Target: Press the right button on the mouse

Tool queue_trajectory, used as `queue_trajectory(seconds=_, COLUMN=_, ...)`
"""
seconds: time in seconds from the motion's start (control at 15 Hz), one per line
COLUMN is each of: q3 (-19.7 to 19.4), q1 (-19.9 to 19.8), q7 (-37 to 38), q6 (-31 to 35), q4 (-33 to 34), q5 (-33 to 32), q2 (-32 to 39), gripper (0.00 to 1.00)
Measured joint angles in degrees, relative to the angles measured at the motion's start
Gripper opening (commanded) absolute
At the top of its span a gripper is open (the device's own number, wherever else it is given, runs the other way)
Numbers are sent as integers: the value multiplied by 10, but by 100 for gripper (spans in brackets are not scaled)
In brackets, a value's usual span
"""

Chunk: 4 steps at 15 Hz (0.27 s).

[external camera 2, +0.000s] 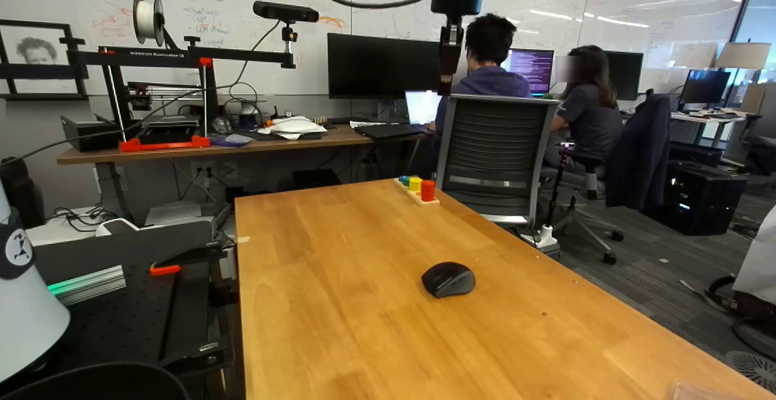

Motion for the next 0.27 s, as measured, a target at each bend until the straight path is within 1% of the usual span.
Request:
queue_trajectory(seconds=0.07, q3=0, q1=2, q7=13, q6=-16, q4=9, q5=-1, q2=-3, gripper=11)
queue_trajectory(seconds=0.2, q3=0, q1=2, q7=14, q6=-20, q4=11, q5=-1, q2=-5, gripper=26)
queue_trajectory(seconds=0.27, q3=0, q1=2, q7=14, q6=-20, q4=9, q5=-1, q2=-3, gripper=30)
